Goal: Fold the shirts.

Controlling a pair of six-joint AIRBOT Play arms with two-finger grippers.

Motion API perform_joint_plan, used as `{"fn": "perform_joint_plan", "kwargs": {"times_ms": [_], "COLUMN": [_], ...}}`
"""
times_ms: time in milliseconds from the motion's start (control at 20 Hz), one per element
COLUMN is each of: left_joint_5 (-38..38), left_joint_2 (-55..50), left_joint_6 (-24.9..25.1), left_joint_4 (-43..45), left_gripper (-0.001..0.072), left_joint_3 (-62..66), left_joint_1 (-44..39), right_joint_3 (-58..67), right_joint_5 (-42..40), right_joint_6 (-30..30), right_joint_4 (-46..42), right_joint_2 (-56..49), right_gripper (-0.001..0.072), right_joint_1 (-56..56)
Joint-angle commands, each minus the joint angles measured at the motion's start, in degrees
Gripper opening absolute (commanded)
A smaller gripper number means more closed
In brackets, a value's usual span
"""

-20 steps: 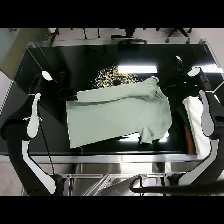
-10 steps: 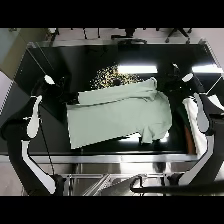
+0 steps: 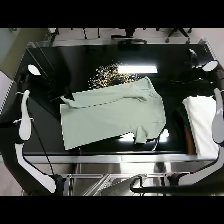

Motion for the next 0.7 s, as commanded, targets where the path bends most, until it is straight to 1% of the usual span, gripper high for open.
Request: {"fn": "perform_joint_plan", "kwargs": {"times_ms": [0, 100, 250, 400, 500, 650], "left_joint_5": [-2.4, -0.6, 3.2, 9.0, 12.7, 16.7], "left_joint_2": [9.2, 15.7, 24.2, 30.5, 32.2, 31.2], "left_joint_6": [-0.3, -0.2, 0.1, 0.1, 0.1, 0.8], "left_joint_4": [0.2, 1.7, 1.7, 1.7, 1.6, 1.2], "left_gripper": [0.0700, 0.0700, 0.0700, 0.0700, 0.0700, 0.0700], "left_joint_3": [-9.8, -19.7, -35.3, -49.9, -57.0, -63.4], "left_joint_1": [2.4, 4.2, 8.1, 12.3, 14.6, 15.2], "right_joint_3": [-2.9, -6.5, -12.9, -17.9, -19.2, -19.3], "right_joint_5": [9.0, 10.8, 10.8, 10.7, 10.7, 10.7], "right_joint_6": [1.7, 1.7, 1.7, 1.6, 1.5, 1.4], "right_joint_4": [-0.7, -0.6, 0.5, 1.5, 2.3, 2.8], "right_joint_2": [4.7, 6.6, 9.6, 12.2, 12.7, 12.8], "right_gripper": [0.0341, 0.0340, 0.0340, 0.0340, 0.0340, 0.0340], "right_joint_1": [-3.8, -4.3, -4.3, -4.3, -4.3, -4.3]}}
